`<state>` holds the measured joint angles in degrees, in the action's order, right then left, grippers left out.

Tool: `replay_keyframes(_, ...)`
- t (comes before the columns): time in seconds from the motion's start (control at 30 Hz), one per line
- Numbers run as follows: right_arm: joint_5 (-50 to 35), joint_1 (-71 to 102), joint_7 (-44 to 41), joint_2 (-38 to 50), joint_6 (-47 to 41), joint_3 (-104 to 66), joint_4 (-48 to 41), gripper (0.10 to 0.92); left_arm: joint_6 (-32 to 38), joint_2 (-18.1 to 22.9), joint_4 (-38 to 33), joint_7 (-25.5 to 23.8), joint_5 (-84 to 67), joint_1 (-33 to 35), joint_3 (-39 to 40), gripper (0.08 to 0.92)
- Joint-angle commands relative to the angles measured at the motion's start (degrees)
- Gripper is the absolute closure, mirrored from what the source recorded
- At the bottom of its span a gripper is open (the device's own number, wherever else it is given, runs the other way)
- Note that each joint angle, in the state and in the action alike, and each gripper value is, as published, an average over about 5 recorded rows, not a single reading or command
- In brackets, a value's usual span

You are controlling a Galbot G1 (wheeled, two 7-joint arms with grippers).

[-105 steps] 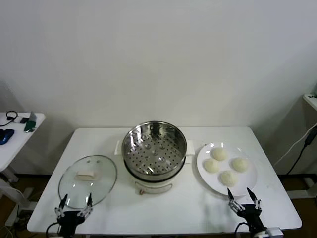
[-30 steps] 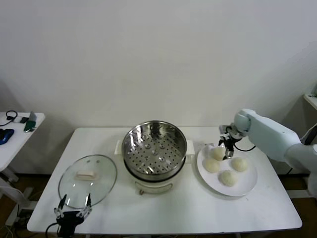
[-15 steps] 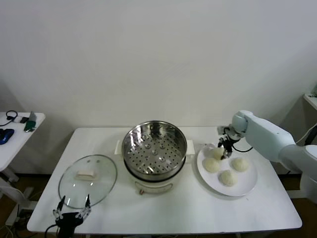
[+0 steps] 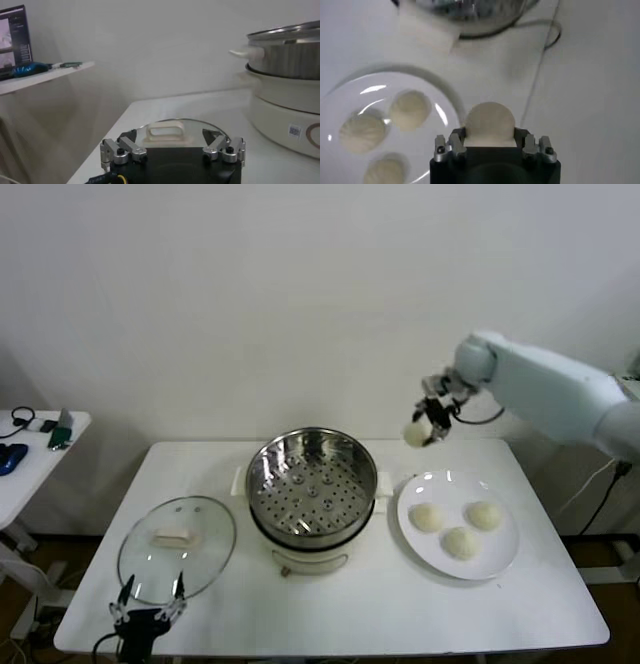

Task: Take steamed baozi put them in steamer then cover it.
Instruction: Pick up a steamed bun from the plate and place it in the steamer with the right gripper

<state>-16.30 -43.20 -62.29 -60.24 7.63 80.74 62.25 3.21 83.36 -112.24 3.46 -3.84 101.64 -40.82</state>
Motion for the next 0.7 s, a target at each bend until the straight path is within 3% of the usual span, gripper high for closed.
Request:
replay_keyframes(0.03,-3.12,-17.07,0.19,-3.32,8.14,6.77,16.68,0.380,-0.01,-0.09,-0.04,0.03,0.02,0.01,0.15,0.177)
replay_keyframes(0.17,3.83,-15.01,3.78,-7.60,14.34,7.40,21.80,0.379,0.10,-0.13,0.17,0.08,0.12,-0.18,0.25,0.177)
replay_keyframes(0.27,9.48,-10.19,6.46,-10.53,18.14,7.16,20.85,0.379,0.12,-0.12,0.19,0.15,0.08,-0.41,0.14,0.177)
replay_keyframes(0.47,22.49,0.66,10.69,-14.36,23.89,4.76,10.54,0.380,0.24,-0.15,-0.02,0.23,-0.07,-0.39,-0.09,0.177)
replay_keyframes(0.7,30.04,9.03,12.12,-17.93,27.28,2.42,-0.02,0.380,0.53,-0.19,0.28,0.38,-0.17,-0.09,-0.08,0.177)
